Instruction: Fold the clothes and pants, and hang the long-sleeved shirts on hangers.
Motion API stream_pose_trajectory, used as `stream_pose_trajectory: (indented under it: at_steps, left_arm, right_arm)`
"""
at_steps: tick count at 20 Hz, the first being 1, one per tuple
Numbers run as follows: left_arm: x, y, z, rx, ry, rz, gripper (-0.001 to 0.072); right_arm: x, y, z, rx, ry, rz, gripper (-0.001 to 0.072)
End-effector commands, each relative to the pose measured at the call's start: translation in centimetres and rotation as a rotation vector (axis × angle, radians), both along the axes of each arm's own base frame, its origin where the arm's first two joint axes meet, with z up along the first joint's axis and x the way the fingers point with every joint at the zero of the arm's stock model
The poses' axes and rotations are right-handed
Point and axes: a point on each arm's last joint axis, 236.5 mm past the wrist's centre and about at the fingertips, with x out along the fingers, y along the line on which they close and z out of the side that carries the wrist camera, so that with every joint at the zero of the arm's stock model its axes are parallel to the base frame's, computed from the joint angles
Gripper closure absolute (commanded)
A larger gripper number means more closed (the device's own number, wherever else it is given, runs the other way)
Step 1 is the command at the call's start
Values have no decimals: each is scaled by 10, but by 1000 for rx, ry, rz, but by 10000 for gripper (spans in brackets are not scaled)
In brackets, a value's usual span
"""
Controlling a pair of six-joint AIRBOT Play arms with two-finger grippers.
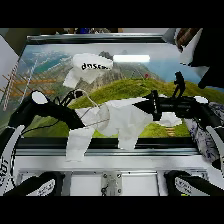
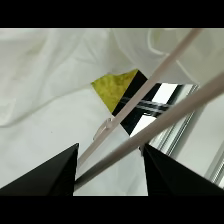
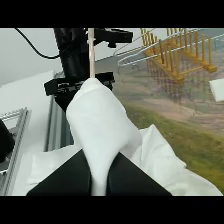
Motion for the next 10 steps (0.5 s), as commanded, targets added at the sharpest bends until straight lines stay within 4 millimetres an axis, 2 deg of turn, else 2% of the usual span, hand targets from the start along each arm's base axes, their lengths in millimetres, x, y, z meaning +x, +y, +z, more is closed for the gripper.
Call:
stream_pose_trajectory:
  at_steps: [1,4,6,8,10]
  left_arm:
    - [24,27,27,0,-78,115,301]
    - [40,57,62,8,-188,211,302]
    - [42,78,75,12,-206,317,301]
    - [45,106,88,11,-209,483,302]
    - [42,123,102,0,-212,607,340]
  right_arm:
    - [3,-1,2,12,19,-15,691]
    - [6,-1,2,10,27,-25,691]
    - [6,-3,4,9,21,-32,690]
    - [9,-10,12,4,3,-65,691]
    - [14,-23,24,1,-5,-123,691]
